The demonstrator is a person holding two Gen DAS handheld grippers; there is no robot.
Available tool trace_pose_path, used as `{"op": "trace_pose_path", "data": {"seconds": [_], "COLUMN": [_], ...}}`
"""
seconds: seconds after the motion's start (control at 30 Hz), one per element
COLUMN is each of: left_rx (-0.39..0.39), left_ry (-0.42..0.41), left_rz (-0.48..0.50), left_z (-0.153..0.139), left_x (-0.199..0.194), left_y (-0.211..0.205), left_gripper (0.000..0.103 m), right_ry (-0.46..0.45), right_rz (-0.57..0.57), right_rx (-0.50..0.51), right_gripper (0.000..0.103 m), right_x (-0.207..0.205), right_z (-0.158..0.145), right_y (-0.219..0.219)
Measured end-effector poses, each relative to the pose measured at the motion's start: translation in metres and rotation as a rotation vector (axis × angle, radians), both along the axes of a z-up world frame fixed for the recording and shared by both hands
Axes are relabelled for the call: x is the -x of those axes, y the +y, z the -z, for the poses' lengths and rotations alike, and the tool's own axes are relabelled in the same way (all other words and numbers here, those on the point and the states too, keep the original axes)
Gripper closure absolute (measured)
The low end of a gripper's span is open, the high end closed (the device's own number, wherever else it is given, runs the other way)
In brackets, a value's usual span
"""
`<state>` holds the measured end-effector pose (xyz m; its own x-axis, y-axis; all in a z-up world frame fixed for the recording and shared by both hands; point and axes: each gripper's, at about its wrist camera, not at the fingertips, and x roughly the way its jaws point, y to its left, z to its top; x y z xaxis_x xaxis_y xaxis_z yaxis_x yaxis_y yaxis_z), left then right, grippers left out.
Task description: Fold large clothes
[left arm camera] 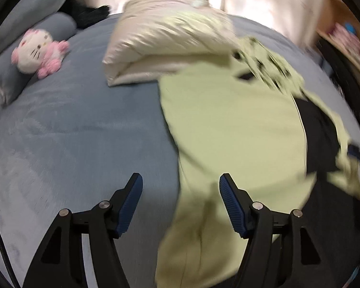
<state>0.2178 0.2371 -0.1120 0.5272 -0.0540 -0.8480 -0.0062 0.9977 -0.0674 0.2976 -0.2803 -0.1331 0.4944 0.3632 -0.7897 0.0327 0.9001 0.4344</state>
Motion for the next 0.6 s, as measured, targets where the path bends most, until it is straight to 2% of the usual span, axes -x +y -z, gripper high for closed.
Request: {"op": "trace_pose_path", "data": {"seconds": [0.1, 0.23, 0.37, 0.43, 0.47, 0.5, 0.53, 0.57, 0.6], "left_rx": [-0.119, -0.209, -0.254, -0.259, -0.258, -0.252, -0.230, -0.198, -0.170], "left_ry": [0.017, 0.052, 0.034, 0.032, 0.033, 0.031, 0.038, 0.041, 0.032], "left_rz": [0.059, 0.063, -0.012, -0.093, -0.123, -0.160, -0.185, -0.208, -0.242], "left_z": [0.012, 0.030, 0.037, 0.037, 0.037, 0.036, 0.036, 0.035, 0.033], "left_x": [0.022, 0.020, 0.002, -0.009, -0.013, -0.016, -0.019, -0.019, -0.017], "left_y": [-0.019, -0.037, -0.046, -0.042, -0.038, -0.033, -0.027, -0.021, -0.013], "left_gripper": [0.036, 0.036, 0.036, 0.036, 0.044, 0.060, 0.066, 0.068, 0.068], "right_ry": [0.006, -0.002, -0.016, -0.030, -0.029, -0.030, -0.029, -0.028, -0.043], "right_rz": [-0.007, 0.010, 0.046, 0.049, 0.042, 0.032, 0.021, 0.006, 0.005], "right_rx": [0.005, 0.004, 0.052, 0.075, 0.092, 0.140, 0.159, 0.150, 0.126], "right_gripper": [0.043, 0.043, 0.043, 0.044, 0.044, 0.054, 0.064, 0.075, 0.075], "right_x": [0.005, -0.008, -0.023, -0.027, -0.028, -0.030, -0.030, -0.030, -0.027], "right_z": [0.004, 0.010, 0.017, 0.020, 0.023, 0.025, 0.025, 0.025, 0.022], "right_y": [0.003, 0.009, 0.016, 0.021, 0.025, 0.031, 0.034, 0.036, 0.036]}}
